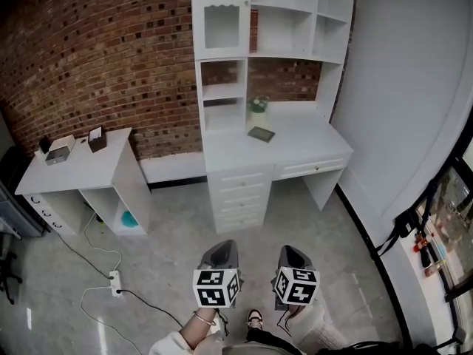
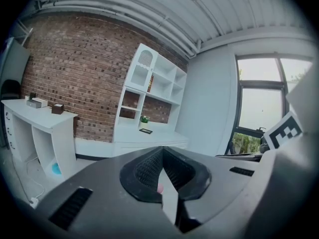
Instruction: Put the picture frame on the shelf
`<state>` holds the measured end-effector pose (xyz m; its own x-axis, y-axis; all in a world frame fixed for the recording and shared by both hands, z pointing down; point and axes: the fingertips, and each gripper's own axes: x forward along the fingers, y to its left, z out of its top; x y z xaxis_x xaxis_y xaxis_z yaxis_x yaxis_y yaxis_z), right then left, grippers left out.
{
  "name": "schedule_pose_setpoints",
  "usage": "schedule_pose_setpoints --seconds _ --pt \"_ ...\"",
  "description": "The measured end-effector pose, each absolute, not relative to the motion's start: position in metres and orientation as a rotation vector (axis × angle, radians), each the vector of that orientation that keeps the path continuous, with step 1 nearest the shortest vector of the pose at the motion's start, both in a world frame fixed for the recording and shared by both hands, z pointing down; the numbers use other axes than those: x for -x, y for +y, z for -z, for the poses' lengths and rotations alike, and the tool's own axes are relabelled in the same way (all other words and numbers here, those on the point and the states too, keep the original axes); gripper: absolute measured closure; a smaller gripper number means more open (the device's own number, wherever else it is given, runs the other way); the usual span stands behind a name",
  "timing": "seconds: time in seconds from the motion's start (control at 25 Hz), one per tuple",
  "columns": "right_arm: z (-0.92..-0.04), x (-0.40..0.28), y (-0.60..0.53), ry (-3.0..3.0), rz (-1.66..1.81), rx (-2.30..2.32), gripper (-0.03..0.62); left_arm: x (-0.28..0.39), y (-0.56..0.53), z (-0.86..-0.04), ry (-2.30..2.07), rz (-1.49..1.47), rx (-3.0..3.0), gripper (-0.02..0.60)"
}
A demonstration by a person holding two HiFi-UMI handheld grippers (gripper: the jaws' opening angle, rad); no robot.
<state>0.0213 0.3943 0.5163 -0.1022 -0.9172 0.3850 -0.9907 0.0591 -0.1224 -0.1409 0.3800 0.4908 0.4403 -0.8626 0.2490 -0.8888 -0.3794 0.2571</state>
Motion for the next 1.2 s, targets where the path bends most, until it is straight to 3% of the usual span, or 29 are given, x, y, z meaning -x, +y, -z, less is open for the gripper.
schedule_pose_setpoints --seconds 1.2 --pt "-0.535 -0.096 0.187 -2.186 -0.574 -1.837 0.569 0.077 0.182 -0.499 -1.606 -0.121 -2.273 0.575"
